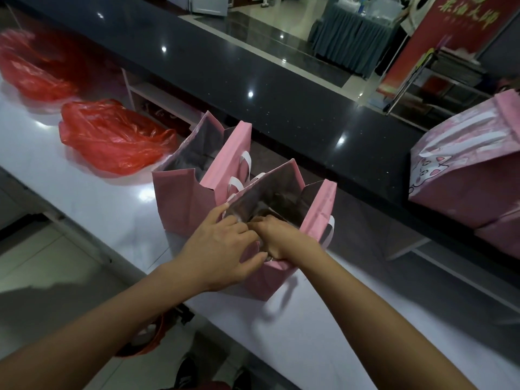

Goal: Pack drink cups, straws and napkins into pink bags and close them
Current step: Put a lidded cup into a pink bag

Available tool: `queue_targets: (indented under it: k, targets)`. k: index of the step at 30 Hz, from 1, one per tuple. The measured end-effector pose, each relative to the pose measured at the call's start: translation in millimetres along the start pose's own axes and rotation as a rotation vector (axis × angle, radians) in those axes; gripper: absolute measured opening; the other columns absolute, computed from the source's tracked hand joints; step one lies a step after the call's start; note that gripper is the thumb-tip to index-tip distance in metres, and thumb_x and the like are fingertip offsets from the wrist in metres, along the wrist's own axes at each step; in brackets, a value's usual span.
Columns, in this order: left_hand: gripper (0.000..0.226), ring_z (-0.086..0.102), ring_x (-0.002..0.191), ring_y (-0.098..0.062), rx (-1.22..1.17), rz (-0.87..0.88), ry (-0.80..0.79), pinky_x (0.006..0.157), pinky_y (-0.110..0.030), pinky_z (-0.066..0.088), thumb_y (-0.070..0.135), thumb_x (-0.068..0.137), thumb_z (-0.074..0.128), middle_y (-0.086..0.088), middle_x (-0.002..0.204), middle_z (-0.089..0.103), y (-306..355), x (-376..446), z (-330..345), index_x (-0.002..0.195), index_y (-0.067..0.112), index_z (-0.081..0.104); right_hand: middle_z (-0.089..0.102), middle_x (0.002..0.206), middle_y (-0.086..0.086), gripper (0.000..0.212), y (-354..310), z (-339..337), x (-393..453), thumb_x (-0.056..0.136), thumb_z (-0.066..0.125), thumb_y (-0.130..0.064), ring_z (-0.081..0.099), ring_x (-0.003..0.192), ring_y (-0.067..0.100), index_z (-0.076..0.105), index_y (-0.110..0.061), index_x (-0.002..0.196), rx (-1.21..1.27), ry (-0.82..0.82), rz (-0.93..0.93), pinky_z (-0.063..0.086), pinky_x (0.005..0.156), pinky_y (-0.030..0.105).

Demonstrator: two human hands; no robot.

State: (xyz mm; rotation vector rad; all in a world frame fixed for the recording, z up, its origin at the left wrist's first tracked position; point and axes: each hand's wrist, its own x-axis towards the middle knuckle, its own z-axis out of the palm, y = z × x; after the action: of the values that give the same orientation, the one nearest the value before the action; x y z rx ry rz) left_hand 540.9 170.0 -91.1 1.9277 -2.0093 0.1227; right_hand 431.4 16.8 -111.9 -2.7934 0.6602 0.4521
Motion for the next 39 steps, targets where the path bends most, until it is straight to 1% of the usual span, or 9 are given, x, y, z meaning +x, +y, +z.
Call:
queue_targets:
  k: [2,4,7,11,14,20,26,32,39]
  targets:
    - [0.047,0.064,0.095,-0.015,-0.009,0.009,-0.002,0.111,-0.045,0.034,0.062,0.094,0.038,0.010,0.091,0.071,-1.6,4.5,-1.6,0.095,0.029,0.072,0.058,0.138,0.007,0.078,3.0,-2.8,-2.3,0.069,0.080,-0.030,0.053,0.126,0.031,0.051,-0.023,0.141,0.033,0.015,0.033,0.047,0.103,0.049]
    - [0.048,0.065,0.099,-0.016,-0.009,0.016,-0.006,0.108,-0.045,0.035,0.062,0.094,0.037,0.008,0.096,0.073,-4.0,9.7,-3.0,0.101,0.029,0.071,0.057,0.138,0.007,0.066,-1.4,-16.6,-9.6,0.074,0.076,-0.028,0.054,0.126,0.030,0.056,-0.019,0.137,0.107,0.065,0.089,0.046,0.104,0.045]
    - [0.045,0.065,0.096,-0.017,-0.021,0.034,-0.006,0.104,-0.042,0.038,0.058,0.096,0.038,0.007,0.096,0.072,-9.7,18.5,-6.0,0.103,0.028,0.072,0.063,0.128,0.006,0.032,-7.0,-43.3,-28.3,0.093,0.060,-0.017,0.058,0.116,0.025,0.065,-0.012,0.124,0.168,0.326,0.153,0.044,0.101,0.036]
    - [0.043,0.064,0.095,-0.018,-0.067,0.095,-0.020,0.090,-0.040,0.046,0.054,0.094,0.040,0.009,0.101,0.071,-9.8,37.0,-12.7,0.107,0.028,0.070,0.065,0.125,-0.003,0.028,-6.4,-60.3,-70.7,0.099,0.057,-0.015,0.054,0.115,0.013,0.066,-0.017,0.125,0.317,0.686,0.276,0.041,0.095,0.021]
    - [0.048,0.064,0.099,-0.020,-0.123,0.179,-0.063,0.087,-0.042,0.048,0.052,0.093,0.037,0.006,0.107,0.071,3.2,61.5,-15.5,0.115,0.025,0.070,0.064,0.130,-0.003,0.031,6.7,-49.6,-105.7,0.099,0.061,-0.021,0.053,0.122,0.013,0.064,-0.022,0.130,0.380,0.802,0.435,0.041,0.100,0.026]
    - [0.040,0.055,0.123,-0.022,-0.104,0.332,-0.157,0.099,-0.043,0.044,0.044,0.101,0.047,0.004,0.136,0.062,57.0,115.8,-10.2,0.135,0.029,0.060,0.059,0.140,-0.002,0.040,38.9,-3.8,-188.6,0.099,0.060,-0.027,0.048,0.132,0.018,0.058,-0.020,0.138,0.389,0.714,0.690,0.038,0.110,0.033]
    - [0.041,0.053,0.128,-0.025,-0.092,0.473,-0.226,0.102,-0.045,0.045,0.046,0.102,0.049,0.003,0.142,0.058,164.9,133.2,4.2,0.138,0.029,0.058,0.052,0.148,-0.002,0.045,64.4,48.1,-296.2,0.100,0.057,-0.030,0.046,0.136,0.022,0.052,-0.022,0.144,0.393,0.650,0.977,0.040,0.110,0.039]
    - [0.034,0.061,0.113,-0.024,-0.103,0.633,-0.276,0.091,-0.045,0.052,0.042,0.102,0.048,0.002,0.129,0.064,298.6,105.1,41.5,0.127,0.025,0.062,0.052,0.148,-0.002,0.044,77.7,105.7,-428.8,0.101,0.054,-0.031,0.045,0.136,0.021,0.050,-0.022,0.144,0.419,0.658,1.190,0.041,0.109,0.039]
    - [0.043,0.050,0.130,-0.022,-0.090,0.755,-0.314,0.104,-0.043,0.044,0.043,0.103,0.045,0.005,0.144,0.056,451.8,62.2,83.9,0.142,0.028,0.051,0.047,0.152,-0.005,0.045,80.3,174.0,-574.2,0.103,0.051,-0.034,0.044,0.136,0.021,0.048,-0.024,0.146,0.411,0.642,1.299,0.039,0.109,0.039]
